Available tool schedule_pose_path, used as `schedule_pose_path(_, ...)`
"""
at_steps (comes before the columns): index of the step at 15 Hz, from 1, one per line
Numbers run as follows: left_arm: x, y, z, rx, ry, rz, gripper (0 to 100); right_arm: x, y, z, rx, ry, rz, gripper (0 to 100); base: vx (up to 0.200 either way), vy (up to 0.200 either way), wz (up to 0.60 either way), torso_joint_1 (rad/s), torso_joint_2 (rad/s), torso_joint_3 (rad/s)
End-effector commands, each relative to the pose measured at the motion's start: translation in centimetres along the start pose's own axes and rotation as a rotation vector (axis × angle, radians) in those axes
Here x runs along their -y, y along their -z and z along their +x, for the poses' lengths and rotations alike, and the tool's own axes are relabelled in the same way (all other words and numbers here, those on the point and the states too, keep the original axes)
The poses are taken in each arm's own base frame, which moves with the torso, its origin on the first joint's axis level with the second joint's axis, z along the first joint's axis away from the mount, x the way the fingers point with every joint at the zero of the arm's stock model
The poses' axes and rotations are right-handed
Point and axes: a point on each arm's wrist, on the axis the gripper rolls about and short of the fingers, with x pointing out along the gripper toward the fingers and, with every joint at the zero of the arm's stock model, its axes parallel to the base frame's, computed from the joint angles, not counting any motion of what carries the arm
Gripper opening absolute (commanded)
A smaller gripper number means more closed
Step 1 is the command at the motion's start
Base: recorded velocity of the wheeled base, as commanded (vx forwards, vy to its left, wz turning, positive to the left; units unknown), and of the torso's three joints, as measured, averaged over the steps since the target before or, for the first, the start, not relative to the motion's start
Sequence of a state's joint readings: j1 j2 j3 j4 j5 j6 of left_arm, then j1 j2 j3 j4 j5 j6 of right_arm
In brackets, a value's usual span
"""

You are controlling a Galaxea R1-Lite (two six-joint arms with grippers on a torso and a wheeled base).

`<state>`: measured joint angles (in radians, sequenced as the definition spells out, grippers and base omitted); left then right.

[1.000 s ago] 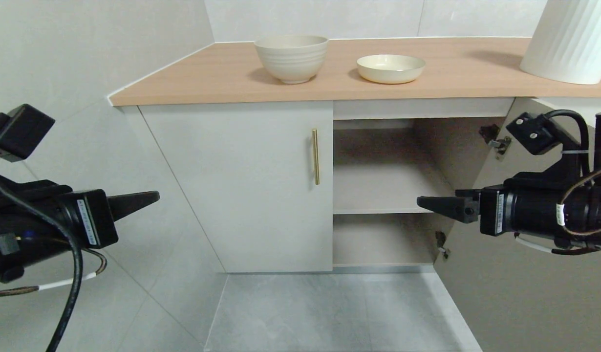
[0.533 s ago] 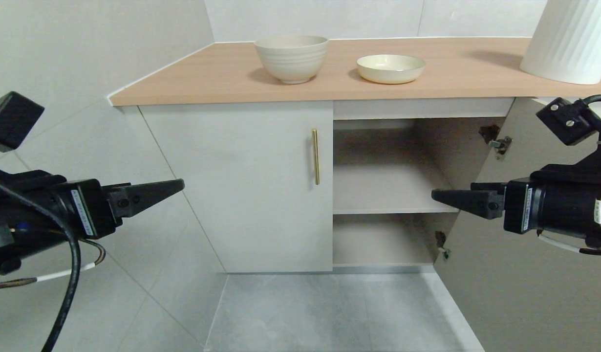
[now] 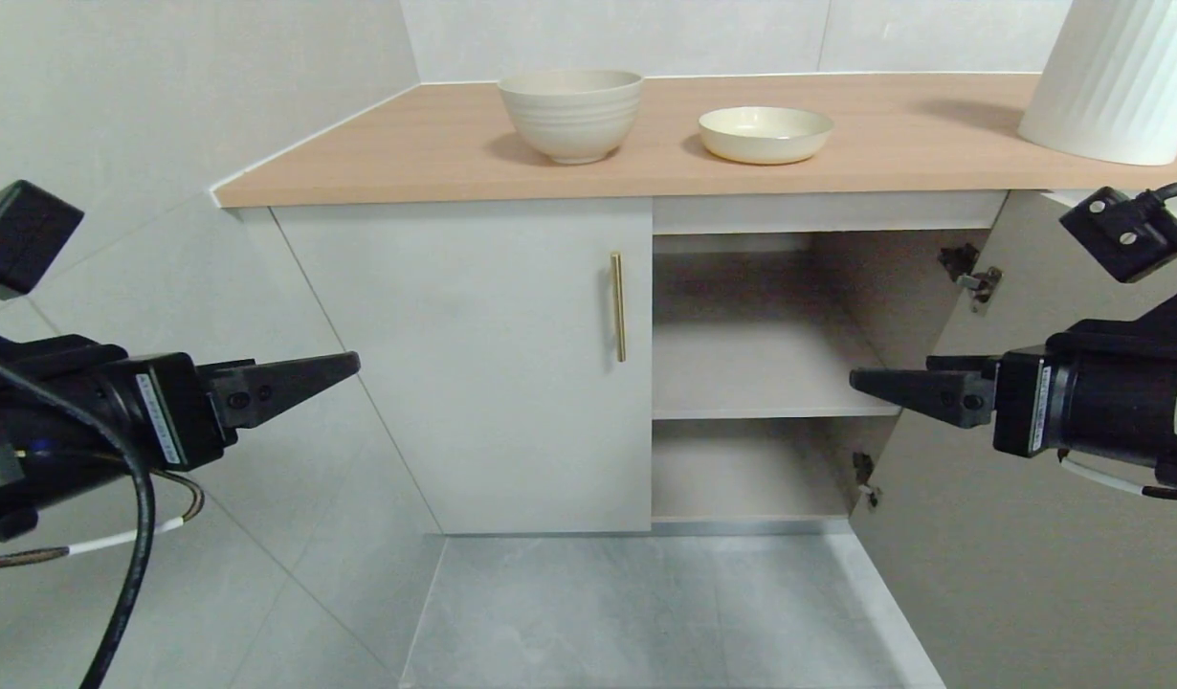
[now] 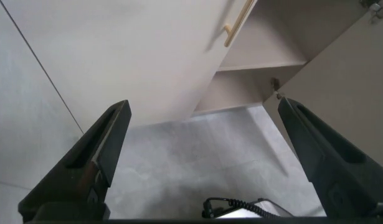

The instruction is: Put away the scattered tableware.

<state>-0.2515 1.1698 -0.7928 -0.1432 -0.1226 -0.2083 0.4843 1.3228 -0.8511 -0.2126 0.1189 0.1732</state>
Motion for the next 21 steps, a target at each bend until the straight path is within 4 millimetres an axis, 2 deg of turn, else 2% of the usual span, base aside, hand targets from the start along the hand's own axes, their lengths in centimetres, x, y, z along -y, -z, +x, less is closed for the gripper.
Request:
schedule_pose_path(1,0.0,0.0,0.0,0.001,0.000,0.000,100,0.0,0.0,-0.1,0.001,-0.001,0.000,100,0.200,0.000,0.00,-0.002,0.01,-0.002)
schedule_pose_path(8,0.0,0.0,0.1,-0.001,0.000,-0.002,100,-0.1,-0.1,-0.3,0.008,-0.004,-0.001,100,0.200,0.000,0.00,0.004,0.00,0.002)
schedule_pose_path(11,0.0,0.0,0.1,-0.002,-0.002,-0.002,100,-0.2,-0.2,-1.0,0.025,-0.013,-0.002,100,0.200,0.000,0.00,0.002,0.00,0.004)
schedule_pose_path(21,0.1,-0.2,-0.3,0.015,0.004,-0.001,100,0.0,1.0,-1.1,0.034,-0.017,-0.052,100,0.000,0.000,0.00,0.000,0.00,0.000)
